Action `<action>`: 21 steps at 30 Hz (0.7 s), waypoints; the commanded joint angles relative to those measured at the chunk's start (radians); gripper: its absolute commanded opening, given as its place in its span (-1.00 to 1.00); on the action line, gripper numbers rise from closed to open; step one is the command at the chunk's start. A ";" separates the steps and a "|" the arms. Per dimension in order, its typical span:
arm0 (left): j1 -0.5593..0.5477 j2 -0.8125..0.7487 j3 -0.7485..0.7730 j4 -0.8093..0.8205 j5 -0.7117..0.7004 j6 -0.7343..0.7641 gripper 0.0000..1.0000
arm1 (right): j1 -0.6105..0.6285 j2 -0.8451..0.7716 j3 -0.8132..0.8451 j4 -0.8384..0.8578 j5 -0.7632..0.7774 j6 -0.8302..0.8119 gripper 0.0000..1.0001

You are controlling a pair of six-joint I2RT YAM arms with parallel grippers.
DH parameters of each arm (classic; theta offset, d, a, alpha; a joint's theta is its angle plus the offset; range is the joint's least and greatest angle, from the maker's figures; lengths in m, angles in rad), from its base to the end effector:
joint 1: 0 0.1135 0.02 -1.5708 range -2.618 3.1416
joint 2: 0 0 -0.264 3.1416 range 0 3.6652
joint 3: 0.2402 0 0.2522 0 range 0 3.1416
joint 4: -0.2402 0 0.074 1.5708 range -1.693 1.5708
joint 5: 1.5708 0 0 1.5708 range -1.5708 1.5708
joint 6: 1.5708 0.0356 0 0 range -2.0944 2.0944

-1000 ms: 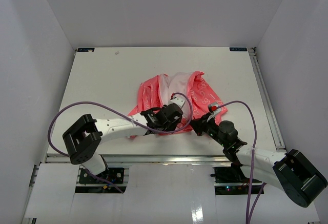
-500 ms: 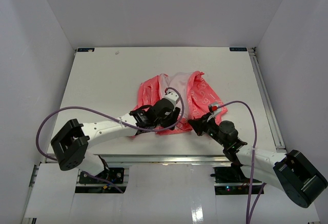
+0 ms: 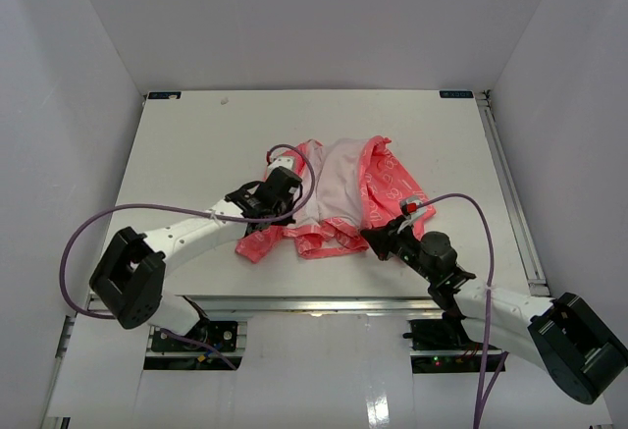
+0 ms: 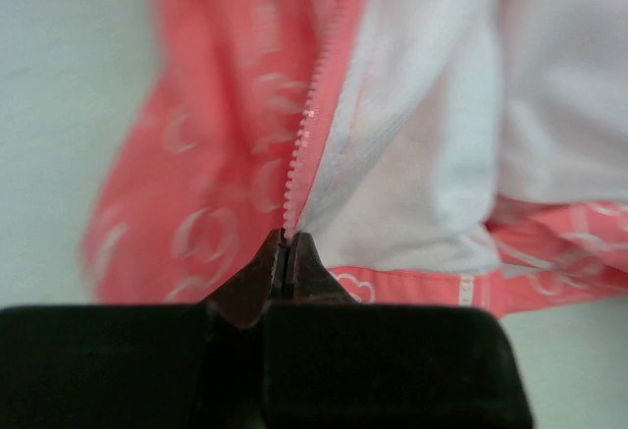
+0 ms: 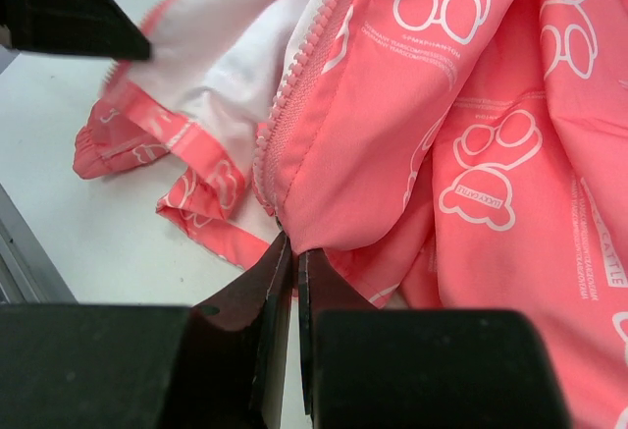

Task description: Zip up the jacket

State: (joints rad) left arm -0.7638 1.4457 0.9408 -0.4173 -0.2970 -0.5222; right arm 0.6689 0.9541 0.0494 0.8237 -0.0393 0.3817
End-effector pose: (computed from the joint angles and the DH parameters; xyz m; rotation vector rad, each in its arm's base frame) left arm 0.2208 -0.1970 0.2234 0.1725 2.4414 -0.2001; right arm 0.1365 0.1097 0.1645 -0.2768 1.6965 0.8240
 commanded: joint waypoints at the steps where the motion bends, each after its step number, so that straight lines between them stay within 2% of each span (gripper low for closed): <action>1: 0.096 -0.120 0.212 -0.448 -0.458 -0.140 -1.00 | 0.003 -0.021 -0.004 0.014 0.008 -0.011 -0.84; 2: 0.132 -0.135 0.251 -0.542 -0.528 -0.176 -1.00 | 0.003 -0.023 -0.005 0.014 0.007 -0.009 -0.84; 4: 0.199 -0.159 0.377 -0.611 -0.563 -0.162 -1.00 | 0.003 -0.031 -0.005 0.009 0.004 -0.007 -0.84; 7: 0.235 -0.188 0.532 -0.744 -0.648 -0.175 -1.00 | 0.004 -0.043 -0.005 0.000 0.002 -0.006 -0.84; 9: 0.241 -0.190 0.589 -0.771 -0.652 -0.143 -1.00 | 0.003 -0.051 -0.010 -0.002 0.000 -0.006 -0.84; 10: 0.238 -0.186 0.590 -0.749 -0.611 -0.097 -1.00 | 0.003 -0.056 -0.013 0.000 0.002 -0.006 -0.84; 13: 0.198 -0.160 0.531 -0.629 -0.459 0.020 -1.00 | 0.003 -0.055 -0.017 0.007 0.001 -0.004 -0.84; 17: -0.008 -0.083 0.272 -0.379 -0.341 0.051 -1.00 | 0.003 -0.046 -0.020 0.015 -0.001 -0.006 -0.85; 21: -0.124 0.015 0.142 -0.198 -0.196 0.056 -1.00 | 0.003 -0.013 -0.020 0.032 -0.012 -0.009 -0.84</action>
State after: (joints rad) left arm -0.7834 1.3706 1.2103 -0.8054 -0.6782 -0.5091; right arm 0.6693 0.9140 0.0494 0.8072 -0.0403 0.3832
